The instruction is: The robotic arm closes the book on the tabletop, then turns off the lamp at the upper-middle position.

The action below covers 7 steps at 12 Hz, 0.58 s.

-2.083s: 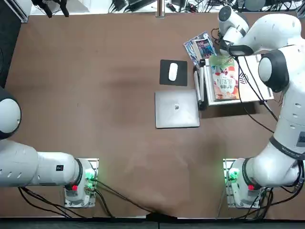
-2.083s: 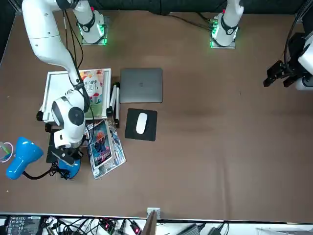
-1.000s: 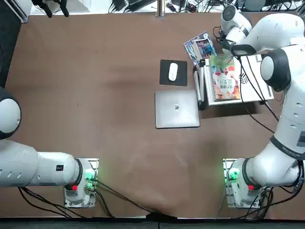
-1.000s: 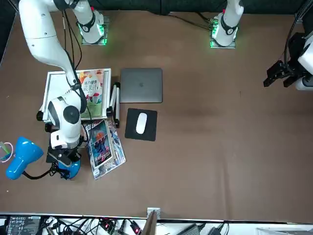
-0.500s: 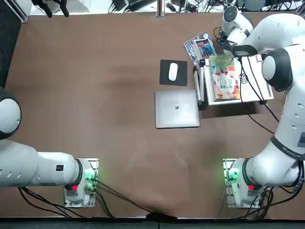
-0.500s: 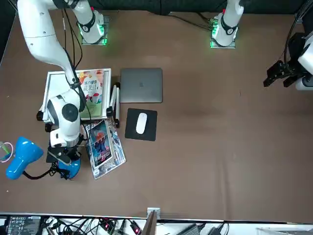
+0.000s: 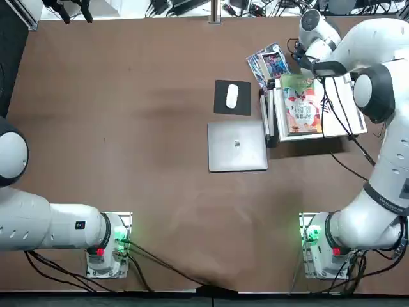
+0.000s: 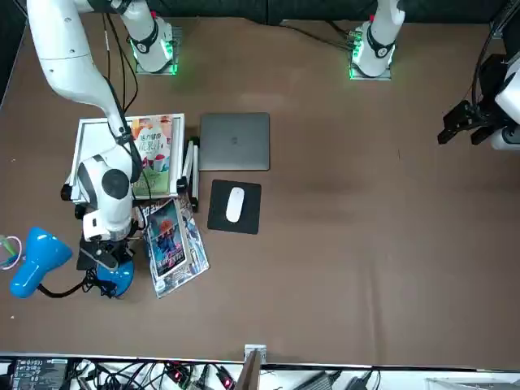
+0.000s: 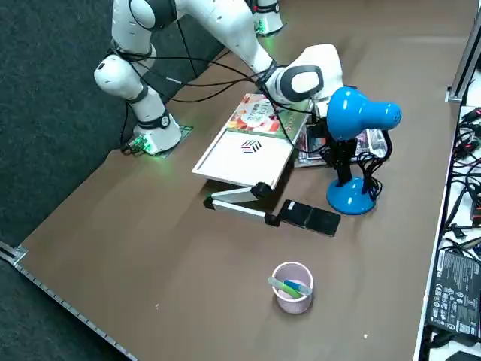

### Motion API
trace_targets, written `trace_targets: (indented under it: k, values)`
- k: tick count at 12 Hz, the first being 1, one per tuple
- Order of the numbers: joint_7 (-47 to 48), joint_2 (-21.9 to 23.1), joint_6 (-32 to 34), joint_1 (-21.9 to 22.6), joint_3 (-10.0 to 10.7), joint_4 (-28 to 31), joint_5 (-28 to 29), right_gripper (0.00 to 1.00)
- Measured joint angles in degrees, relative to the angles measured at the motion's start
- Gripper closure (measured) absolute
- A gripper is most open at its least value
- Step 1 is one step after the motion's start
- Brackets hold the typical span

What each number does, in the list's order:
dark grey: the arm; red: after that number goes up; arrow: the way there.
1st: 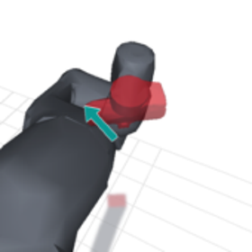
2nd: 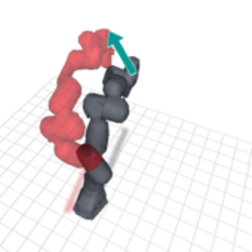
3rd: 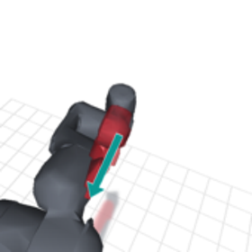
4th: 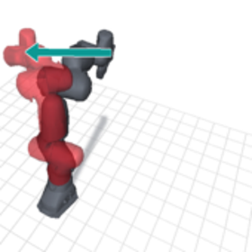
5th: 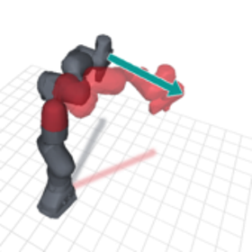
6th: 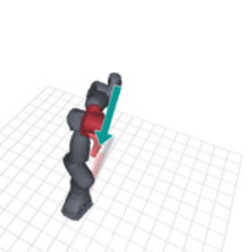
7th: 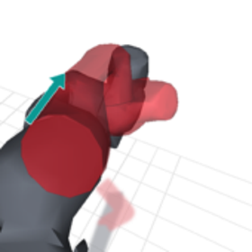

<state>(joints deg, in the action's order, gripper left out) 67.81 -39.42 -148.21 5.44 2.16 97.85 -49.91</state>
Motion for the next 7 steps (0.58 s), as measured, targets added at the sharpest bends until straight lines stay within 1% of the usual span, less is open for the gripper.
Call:
trace_targets:
  k: [7]
  values:
    - [0.05, 0.20, -1.65, -0.28, 0.01, 0.48, 0.00, 0.99]
